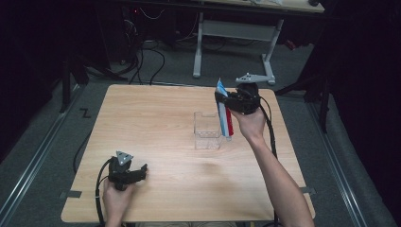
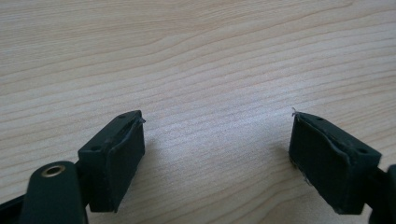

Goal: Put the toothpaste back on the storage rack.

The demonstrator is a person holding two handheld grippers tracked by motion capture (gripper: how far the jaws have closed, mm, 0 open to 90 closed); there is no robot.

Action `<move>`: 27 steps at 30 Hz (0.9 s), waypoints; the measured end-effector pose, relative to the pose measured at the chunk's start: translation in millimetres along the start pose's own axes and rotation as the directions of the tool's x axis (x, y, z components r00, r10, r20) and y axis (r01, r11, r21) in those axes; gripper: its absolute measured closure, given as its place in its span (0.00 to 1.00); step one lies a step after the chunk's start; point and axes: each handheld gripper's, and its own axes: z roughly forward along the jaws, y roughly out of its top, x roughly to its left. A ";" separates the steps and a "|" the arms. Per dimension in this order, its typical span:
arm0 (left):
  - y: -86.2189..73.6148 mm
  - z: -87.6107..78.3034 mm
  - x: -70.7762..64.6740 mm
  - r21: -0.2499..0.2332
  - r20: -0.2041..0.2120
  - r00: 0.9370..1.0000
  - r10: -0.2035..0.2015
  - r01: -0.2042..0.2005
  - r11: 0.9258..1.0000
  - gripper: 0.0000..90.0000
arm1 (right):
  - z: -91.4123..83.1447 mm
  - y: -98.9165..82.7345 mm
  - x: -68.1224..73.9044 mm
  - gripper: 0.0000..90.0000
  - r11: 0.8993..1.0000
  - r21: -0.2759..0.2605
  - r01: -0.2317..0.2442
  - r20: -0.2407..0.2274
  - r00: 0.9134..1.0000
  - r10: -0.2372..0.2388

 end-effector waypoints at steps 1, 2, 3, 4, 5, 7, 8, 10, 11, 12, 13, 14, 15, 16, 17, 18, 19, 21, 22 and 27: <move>0.0 0.0 0.0 0.000 0.000 1.000 0.000 0.000 1.000 0.21 | 0.8 1.0 -0.4 0.82 1.000 -0.005 0.002 0.000 1.000 -0.002; 0.0 0.0 0.0 0.000 0.000 1.000 0.000 0.000 1.000 0.21 | 2.0 2.5 -0.4 0.82 1.000 -0.008 -0.002 0.004 1.000 0.002; 0.0 0.0 0.0 0.000 0.000 1.000 0.000 0.000 1.000 0.21 | 3.1 3.5 -0.7 0.82 1.000 -0.013 -0.001 0.006 1.000 0.001; 0.0 0.0 0.0 0.000 0.000 1.000 0.000 0.000 1.000 0.21 | 5.8 5.5 -1.3 0.82 1.000 -0.017 -0.004 0.011 1.000 0.004; 0.0 0.0 0.0 0.000 0.000 1.000 0.000 0.000 1.000 0.21 | 5.8 5.5 -1.3 0.82 1.000 -0.017 -0.004 0.011 1.000 0.004; 0.0 0.0 0.0 0.000 0.000 1.000 0.000 0.000 1.000 0.21 | 9.0 7.3 -2.1 0.82 1.000 -0.021 -0.005 0.020 1.000 0.005; 0.0 0.0 0.0 0.000 0.000 1.000 0.000 0.000 1.000 0.21 | 10.0 7.8 -2.3 0.82 1.000 -0.020 -0.005 0.025 1.000 0.005; 0.0 0.0 0.0 0.000 0.000 1.000 0.000 0.000 1.000 0.21 | 13.7 8.9 -3.2 0.82 1.000 -0.024 -0.005 0.031 0.999 0.005; 0.0 0.0 0.0 0.000 0.000 1.000 0.000 0.000 1.000 0.21 | 15.7 9.5 -3.1 0.81 1.000 -0.022 -0.004 0.036 0.999 0.005; 0.0 0.0 0.0 0.000 0.000 1.000 0.000 0.000 1.000 0.21 | 16.7 9.6 -2.8 0.81 1.000 -0.021 -0.001 0.041 0.999 0.002; 0.0 0.0 0.0 0.000 0.000 1.000 0.000 0.000 1.000 0.21 | 18.2 9.5 -2.4 0.81 1.000 -0.022 0.002 0.045 0.999 -0.001; 0.0 0.0 0.1 0.000 0.001 1.000 0.001 -0.001 1.000 0.21 | 19.6 9.2 -2.2 0.81 1.000 -0.022 0.006 0.048 0.999 -0.005; 0.0 0.0 0.0 0.000 0.000 1.000 0.000 0.000 1.000 0.21 | 21.0 8.9 -2.0 0.81 1.000 -0.024 0.010 0.053 0.999 -0.009; 0.0 0.0 0.0 0.000 0.000 1.000 0.000 0.000 1.000 0.21 | 22.4 8.5 -1.8 0.81 1.000 -0.027 0.009 0.058 0.998 -0.008; 0.0 0.0 0.1 0.000 0.000 1.000 0.000 0.000 1.000 0.21 | 23.8 8.3 -1.9 0.81 0.999 -0.033 0.009 0.061 0.998 -0.007; 0.0 0.0 0.1 0.000 0.000 1.000 0.001 -0.001 1.000 0.21 | 25.0 8.3 -1.8 0.81 0.999 -0.033 0.009 0.064 0.998 -0.007; 0.0 0.0 0.1 0.000 0.000 1.000 0.001 -0.001 1.000 0.21 | 26.4 8.5 -2.0 0.81 0.999 -0.036 0.012 0.063 0.998 -0.010; 0.0 0.0 0.1 0.001 0.000 1.000 0.001 -0.001 1.000 0.21 | 28.5 8.9 -1.8 0.81 0.999 -0.036 0.010 0.060 0.998 -0.008; 0.0 0.0 0.1 0.000 0.000 1.000 0.001 -0.001 1.000 0.21 | 28.9 8.7 -1.3 0.81 0.999 -0.035 0.007 0.062 0.998 -0.005; 0.0 0.0 0.1 0.000 0.000 1.000 0.001 -0.001 1.000 0.21 | 34.9 6.9 -0.9 0.81 1.000 -0.027 0.015 0.069 0.998 -0.013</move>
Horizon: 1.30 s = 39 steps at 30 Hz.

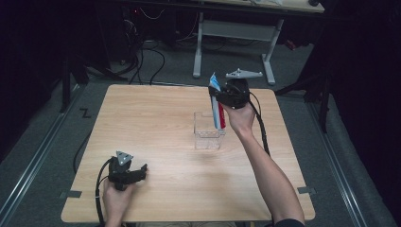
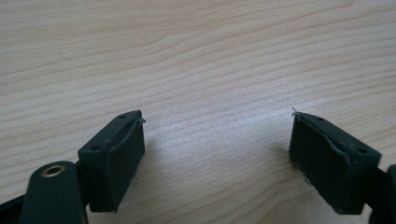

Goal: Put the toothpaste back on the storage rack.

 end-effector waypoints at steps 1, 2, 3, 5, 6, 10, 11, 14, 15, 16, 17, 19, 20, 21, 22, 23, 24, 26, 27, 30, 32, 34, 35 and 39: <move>0.0 0.0 0.0 0.000 0.000 1.000 0.000 0.000 1.000 0.21 | 0.8 -0.3 0.0 0.81 1.000 0.000 -0.001 0.000 1.000 0.001; 0.0 0.0 0.0 0.000 0.000 1.000 0.000 0.000 1.000 0.21 | 2.1 -0.6 0.3 0.81 1.000 0.006 -0.005 0.002 1.000 0.005; 0.0 0.0 0.0 0.000 0.000 1.000 0.000 0.000 1.000 0.21 | 3.5 -0.9 0.4 0.81 1.000 0.008 -0.006 -0.001 1.000 0.006; 0.0 0.0 0.0 0.000 0.000 1.000 0.000 0.000 1.000 0.21 | 5.6 -2.0 1.4 0.81 1.000 0.013 -0.001 0.003 1.000 0.001; 0.0 0.0 0.0 0.000 0.000 1.000 0.000 0.000 1.000 0.21 | 6.4 -2.5 2.2 0.81 1.000 0.016 -0.003 0.005 1.000 0.003; 0.0 0.0 0.0 0.000 0.001 1.000 0.000 0.000 1.000 0.21 | 11.9 -5.4 6.0 0.81 0.999 0.033 0.016 0.014 1.000 -0.017; 0.0 0.0 0.0 0.000 0.001 1.000 0.001 -0.001 1.000 0.21 | 12.6 -5.8 6.6 0.81 0.999 0.034 0.017 0.014 1.000 -0.017; 0.0 0.0 -0.1 0.000 0.001 1.000 0.001 -0.001 1.000 0.21 | 15.7 -7.2 6.9 0.81 0.999 0.045 0.021 0.016 1.000 -0.022; 0.0 0.0 -0.1 0.000 0.001 1.000 0.001 -0.001 1.000 0.21 | 16.1 -7.7 7.2 0.81 0.999 0.048 0.018 0.017 1.000 -0.019; 0.0 0.0 -0.1 0.000 0.001 1.000 0.000 0.000 1.000 0.21 | 16.5 -8.5 7.0 0.81 0.999 0.048 0.025 0.017 1.000 -0.026; 0.0 0.0 -0.1 0.000 0.001 1.000 0.000 0.000 1.000 0.21 | 17.1 -9.8 7.1 0.81 0.998 0.050 0.023 0.016 1.000 -0.024; 0.0 -0.1 0.0 0.000 0.001 1.000 0.001 -0.001 1.000 0.21 | 18.0 -11.6 6.6 0.81 0.998 0.057 0.022 0.017 1.000 -0.023; 0.0 0.0 0.0 0.000 0.001 1.000 0.001 -0.001 1.000 0.21 | 18.5 -13.0 5.9 0.81 0.998 0.057 0.019 0.018 1.000 -0.021; 0.0 0.0 0.0 0.000 0.001 1.000 0.001 -0.001 1.000 0.21 | 18.8 -13.8 5.5 0.81 0.998 0.059 0.018 0.018 1.000 -0.019; 0.0 0.0 0.0 0.000 0.001 1.000 0.001 -0.001 1.000 0.21 | 19.3 -14.6 5.1 0.81 0.998 0.060 0.016 0.018 1.000 -0.017; 0.0 0.0 -0.1 0.000 0.001 1.000 0.001 -0.001 1.000 0.21 | 20.1 -16.1 4.4 0.80 0.998 0.066 0.016 0.021 1.000 -0.017; 0.0 0.0 0.0 0.000 0.001 1.000 0.001 -0.001 1.000 0.21 | 20.6 -17.1 4.2 0.80 0.997 0.070 0.016 0.022 1.000 -0.017; 0.1 -0.2 0.0 0.002 0.002 1.000 0.001 -0.001 1.000 0.21 | 21.1 -18.9 3.9 0.80 0.997 0.072 0.017 0.024 1.000 -0.018; 0.0 -0.1 0.0 0.001 0.001 1.000 0.001 -0.001 1.000 0.21 | 21.3 -19.9 3.8 0.80 0.997 0.075 0.015 0.024 1.000 -0.017; 0.1 -0.1 0.0 0.001 0.001 1.000 0.001 -0.001 1.000 0.21 | 22.3 -22.9 2.8 0.80 0.997 0.079 0.013 0.026 1.000 -0.015; 0.0 -0.1 -0.1 0.000 0.001 1.000 0.001 -0.001 1.000 0.21 | 23.3 -25.1 2.4 0.80 0.996 0.086 0.012 0.026 1.000 -0.014; 0.0 -0.1 0.0 0.001 0.001 1.000 0.002 -0.002 1.000 0.21 | 24.3 -26.7 2.2 0.80 0.995 0.097 0.020 0.028 0.999 -0.023; 0.0 -0.1 0.0 0.001 0.001 1.000 0.001 -0.001 1.000 0.21 | 24.6 -27.7 2.1 0.80 0.995 0.099 0.020 0.028 0.999 -0.023; 0.0 -0.1 0.0 0.001 0.001 1.000 0.002 -0.002 1.000 0.21 | 25.8 -31.8 0.6 0.80 0.994 0.110 0.016 0.031 0.999 -0.019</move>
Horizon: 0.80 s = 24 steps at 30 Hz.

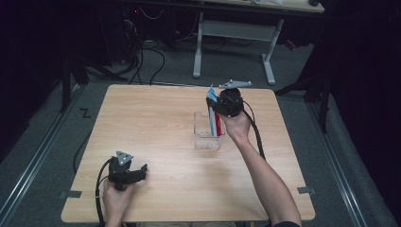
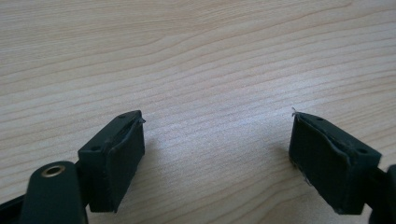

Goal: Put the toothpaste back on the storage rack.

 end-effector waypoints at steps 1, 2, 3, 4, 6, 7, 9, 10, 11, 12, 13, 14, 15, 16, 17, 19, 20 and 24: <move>0.0 0.0 0.0 0.000 0.000 1.000 0.000 0.000 1.000 0.21 | 0.3 -1.0 -0.6 0.80 1.000 0.001 0.000 0.000 1.000 0.000; 0.0 0.0 0.0 0.000 0.000 1.000 0.000 0.000 1.000 0.21 | 0.6 -2.0 -0.8 0.80 1.000 0.004 -0.002 0.000 1.000 0.002; 0.0 0.0 0.0 0.000 0.000 1.000 0.000 0.000 1.000 0.21 | 0.8 -2.9 -1.2 0.80 1.000 0.009 -0.001 0.001 1.000 0.001; 0.0 0.0 0.0 0.000 0.000 1.000 0.000 0.000 1.000 0.21 | 1.2 -4.0 -1.6 0.80 1.000 0.011 -0.001 0.002 1.000 0.001; 0.0 0.0 0.0 0.000 0.000 1.000 0.000 0.000 1.000 0.21 | 1.4 -6.0 -2.3 0.80 1.000 0.013 -0.001 0.001 1.000 0.001; 0.0 0.0 0.0 0.000 0.000 1.000 0.000 0.000 1.000 0.21 | 1.4 -6.8 -2.6 0.80 1.000 0.016 -0.003 0.001 1.000 0.003; 0.0 0.0 0.0 0.000 0.000 1.000 0.000 0.000 1.000 0.21 | 1.8 -10.8 -4.4 0.80 1.000 0.024 -0.011 0.004 1.000 0.011; 0.0 0.0 0.0 0.000 -0.001 1.000 0.001 -0.001 1.000 0.21 | 1.8 -10.8 -4.4 0.80 1.000 0.024 -0.011 0.004 1.000 0.011; 0.0 0.1 -0.2 0.000 -0.001 1.000 -0.001 0.001 1.000 0.21 | 2.0 -11.9 -5.1 0.80 1.000 0.025 -0.012 0.005 1.000 0.012; 0.0 0.1 -0.2 0.000 -0.002 1.000 -0.001 0.001 1.000 0.21 | 2.6 -12.9 -5.8 0.80 0.999 0.030 -0.015 0.006 1.000 0.015; 0.0 0.1 -0.2 0.000 -0.002 1.000 -0.001 0.001 1.000 0.21 | 3.1 -13.8 -6.3 0.80 0.999 0.036 -0.016 0.006 1.000 0.016; 0.0 0.1 -0.3 0.000 -0.002 1.000 -0.002 0.002 1.000 0.21 | 3.6 -14.6 -6.5 0.80 0.999 0.044 -0.016 0.009 1.000 0.015; 0.0 0.1 -0.3 0.000 -0.002 1.000 -0.002 0.002 1.000 0.21 | 4.1 -15.3 -6.4 0.80 0.999 0.042 -0.014 0.009 1.000 0.014; 0.0 0.1 -0.3 0.000 -0.002 1.000 -0.002 0.002 1.000 0.21 | 4.3 -16.1 -6.2 0.80 0.999 0.041 -0.013 0.008 1.000 0.013; 0.0 0.1 -0.3 0.000 -0.002 1.000 -0.002 0.002 1.000 0.21 | 4.2 -16.7 -6.0 0.79 0.999 0.044 -0.013 0.007 1.000 0.013; 0.0 0.1 -0.2 0.000 -0.002 1.000 -0.002 0.002 1.000 0.21 | 4.4 -19.2 -5.6 0.79 0.999 0.049 -0.011 0.008 1.000 0.010; 0.0 0.1 -0.2 0.000 -0.002 1.000 -0.002 0.002 1.000 0.21 | 4.5 -20.6 -6.0 0.79 0.999 0.052 -0.012 0.011 1.000 0.012; 0.1 0.1 -0.2 0.000 -0.001 1.000 -0.001 0.001 1.000 0.21 | 4.1 -25.9 -10.5 0.79 0.998 0.057 -0.042 0.006 0.999 0.042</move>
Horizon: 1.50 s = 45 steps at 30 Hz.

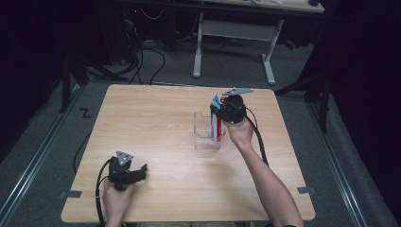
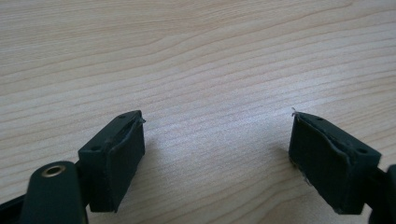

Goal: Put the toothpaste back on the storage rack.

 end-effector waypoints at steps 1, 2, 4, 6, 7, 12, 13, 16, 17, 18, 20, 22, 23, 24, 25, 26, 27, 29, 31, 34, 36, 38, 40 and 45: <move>0.0 0.0 -0.1 0.000 0.001 1.000 0.002 -0.002 1.000 0.21 | -0.3 -0.8 -0.7 0.79 1.000 -0.003 -0.005 -0.004 1.000 0.005; 0.1 -0.1 -0.1 0.002 0.003 1.000 0.003 -0.003 1.000 0.21 | -0.7 -1.6 -0.9 0.79 1.000 -0.002 -0.009 -0.007 1.000 0.009; 0.1 -0.1 -0.1 0.002 0.004 1.000 0.004 -0.004 1.000 0.21 | -1.1 -1.8 -0.5 0.79 1.000 0.010 -0.005 -0.004 1.000 0.005; 0.0 0.0 -0.2 0.001 0.004 1.000 0.005 -0.005 1.000 0.21 | -1.0 -2.2 -0.8 0.79 1.000 0.015 -0.012 -0.005 1.000 0.012; 0.0 -0.1 -0.2 0.001 0.004 1.000 0.005 -0.005 1.000 0.21 | -0.9 -2.2 -0.9 0.79 1.000 0.016 -0.014 -0.005 1.000 0.014; 0.0 0.0 -0.3 0.000 0.006 1.000 0.005 -0.005 1.000 0.21 | -0.5 -3.9 -0.8 0.78 1.000 0.021 -0.009 -0.002 1.000 0.009; 0.0 0.0 -0.3 0.000 0.006 1.000 0.005 -0.005 1.000 0.21 | -0.6 -4.4 -0.8 0.78 1.000 0.025 -0.009 0.001 1.000 0.009; 0.0 0.0 -0.3 0.001 0.006 1.000 0.006 -0.006 1.000 0.21 | -1.2 -6.1 -1.5 0.78 1.000 0.021 -0.015 -0.002 1.000 0.015; 0.0 0.0 -0.3 0.001 0.006 1.000 0.006 -0.006 1.000 0.21 | -1.2 -7.2 -2.3 0.78 1.000 0.021 -0.015 -0.003 1.000 0.015; 0.0 0.0 -0.3 0.001 0.006 1.000 0.005 -0.005 1.000 0.21 | -1.5 -8.0 -2.8 0.78 0.999 0.025 -0.020 -0.001 1.000 0.020; 0.0 0.0 -0.3 0.001 0.006 1.000 0.006 -0.006 1.000 0.21 | -1.8 -10.1 -4.6 0.78 0.999 0.025 -0.028 -0.003 1.000 0.028; 0.0 0.0 -0.3 0.001 0.006 1.000 0.006 -0.006 1.000 0.21 | -3.0 -12.0 -6.8 0.78 0.999 0.023 -0.039 -0.006 0.999 0.040; 0.0 0.0 -0.3 0.001 0.006 1.000 0.006 -0.006 1.000 0.21 | -3.4 -12.5 -7.3 0.78 0.999 0.020 -0.044 -0.009 0.999 0.044; 0.0 0.0 -0.3 0.001 0.006 1.000 0.006 -0.006 1.000 0.21 | -4.3 -13.2 -7.7 0.78 0.999 0.020 -0.046 -0.009 0.999 0.047; 0.0 0.0 -0.3 0.001 0.006 1.000 0.006 -0.006 1.000 0.21 | -4.5 -13.7 -8.0 0.78 0.999 0.017 -0.049 -0.011 0.999 0.049; 0.0 0.0 -0.3 0.001 0.006 1.000 0.006 -0.006 1.000 0.21 | -4.6 -13.9 -8.1 0.78 0.999 0.018 -0.050 -0.010 0.999 0.050; 0.0 0.0 -0.3 0.001 0.006 1.000 0.006 -0.006 1.000 0.21 | -4.9 -14.3 -8.5 0.78 0.999 0.020 -0.049 -0.009 0.999 0.049; 0.0 0.0 -0.3 0.001 0.006 1.000 0.006 -0.006 1.000 0.21 | -5.4 -15.2 -9.4 0.77 0.998 0.025 -0.052 -0.006 0.999 0.052; 0.0 0.0 -0.4 0.001 0.006 1.000 0.006 -0.006 1.000 0.21 | -5.6 -15.8 -10.0 0.77 0.999 0.020 -0.049 -0.005 0.999 0.049; 0.0 0.0 -0.4 0.001 0.006 1.000 0.006 -0.006 1.000 0.21 | -7.5 -15.7 -8.5 0.75 0.999 0.019 -0.036 0.016 0.999 0.036; 0.0 0.0 -0.4 0.000 0.006 1.000 0.006 -0.006 1.000 0.21 | -8.3 -15.6 -8.2 0.73 1.000 0.015 -0.027 0.025 0.999 0.027; 0.0 0.0 -0.4 0.001 0.006 1.000 0.006 -0.006 1.000 0.21 | -9.9 -15.2 -8.5 0.72 1.000 0.011 -0.029 0.033 0.999 0.029; 0.0 0.0 -0.4 0.001 0.006 1.000 0.006 -0.006 1.000 0.21 | -11.3 -15.2 -9.7 0.70 1.000 0.007 -0.029 0.038 0.999 0.029; 0.0 0.0 -0.4 0.001 0.006 1.000 0.006 -0.006 1.000 0.21 | -14.8 -16.0 -13.2 0.61 0.999 -0.001 -0.046 0.043 0.998 0.046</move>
